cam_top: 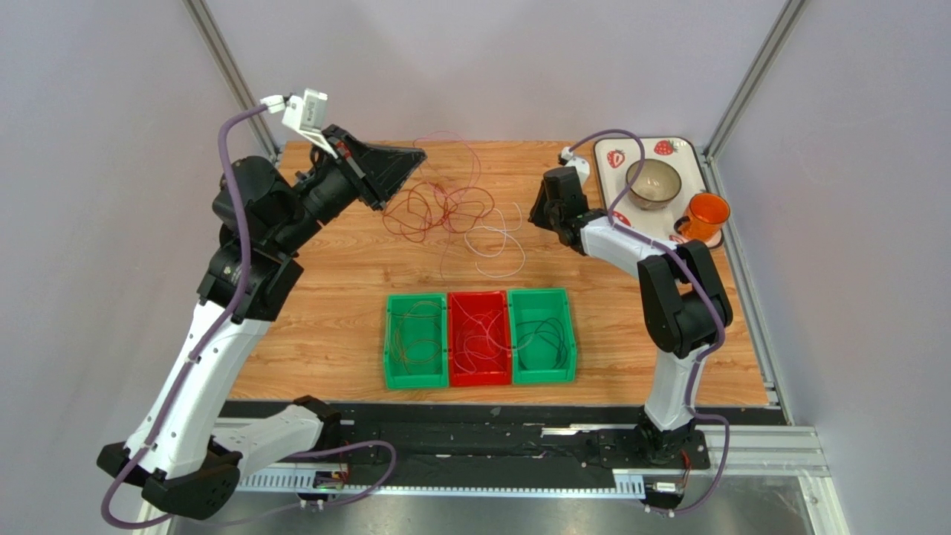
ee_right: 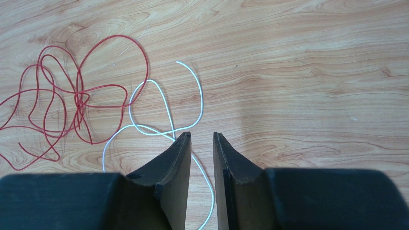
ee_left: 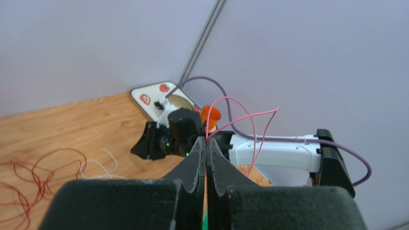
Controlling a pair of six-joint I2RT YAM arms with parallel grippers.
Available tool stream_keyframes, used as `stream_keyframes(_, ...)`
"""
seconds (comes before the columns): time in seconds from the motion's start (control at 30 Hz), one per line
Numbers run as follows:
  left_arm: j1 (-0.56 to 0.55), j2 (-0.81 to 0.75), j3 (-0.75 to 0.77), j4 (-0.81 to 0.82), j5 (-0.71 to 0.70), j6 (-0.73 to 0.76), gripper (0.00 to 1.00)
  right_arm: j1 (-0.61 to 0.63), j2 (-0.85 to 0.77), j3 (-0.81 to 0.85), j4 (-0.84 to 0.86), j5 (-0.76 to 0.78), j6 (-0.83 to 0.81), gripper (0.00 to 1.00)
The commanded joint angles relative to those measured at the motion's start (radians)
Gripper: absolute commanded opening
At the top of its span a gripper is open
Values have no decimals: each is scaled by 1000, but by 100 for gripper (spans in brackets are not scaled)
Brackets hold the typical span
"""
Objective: Untangle the cables
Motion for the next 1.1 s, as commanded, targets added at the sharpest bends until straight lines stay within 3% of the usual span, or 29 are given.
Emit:
stream_keyframes(0.0,-8,-43,-88,45,-3,-33,0,-5,-32,7,8,-8,11,27)
stream_keyframes(0.43,-22,5,-162,54,-29,-21,0,-3,-29,10,2,-3,13,27)
stream_keyframes(1.07,-117,-52,-429,1,-113,-61,0,-3,-30,15,-5,-5,14,26)
